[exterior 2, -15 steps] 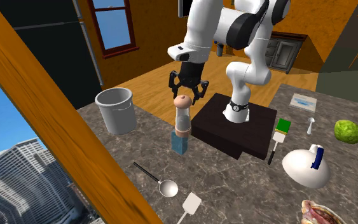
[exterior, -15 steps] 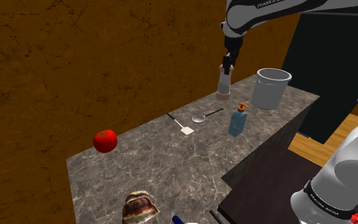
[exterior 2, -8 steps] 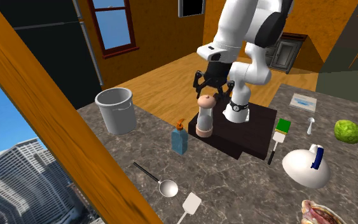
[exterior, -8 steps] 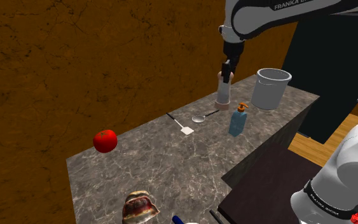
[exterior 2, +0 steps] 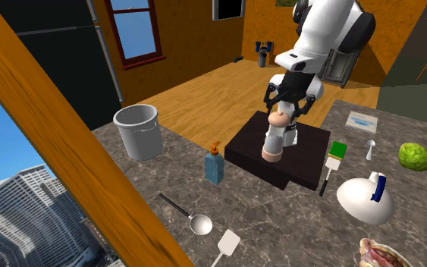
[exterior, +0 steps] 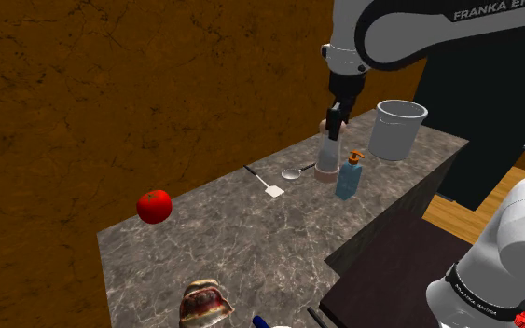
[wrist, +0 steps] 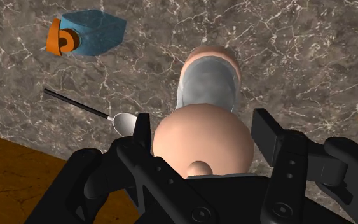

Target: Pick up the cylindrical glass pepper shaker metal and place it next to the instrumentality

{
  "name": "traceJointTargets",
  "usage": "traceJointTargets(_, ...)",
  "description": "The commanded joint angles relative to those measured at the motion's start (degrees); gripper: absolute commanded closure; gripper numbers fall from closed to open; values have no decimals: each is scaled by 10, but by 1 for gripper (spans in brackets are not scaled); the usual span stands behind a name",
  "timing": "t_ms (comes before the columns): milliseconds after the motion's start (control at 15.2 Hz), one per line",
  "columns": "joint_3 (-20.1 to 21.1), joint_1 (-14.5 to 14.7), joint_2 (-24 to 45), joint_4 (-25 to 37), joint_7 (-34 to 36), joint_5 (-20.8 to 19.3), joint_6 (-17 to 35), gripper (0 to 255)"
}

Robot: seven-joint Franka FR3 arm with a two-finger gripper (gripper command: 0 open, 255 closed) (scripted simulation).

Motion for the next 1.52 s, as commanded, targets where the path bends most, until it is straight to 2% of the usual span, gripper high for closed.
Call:
traceJointTargets(0, 18, 11, -21, -15, 23, 11, -9, 255)
traceJointTargets(462, 89, 54, -76, -40, 107, 59, -47, 255)
traceJointTargets(858, 157, 91, -97, -36, 186, 105, -78, 255)
traceJointTargets(1452, 169, 96, -96, -103, 194, 114, -10, 255)
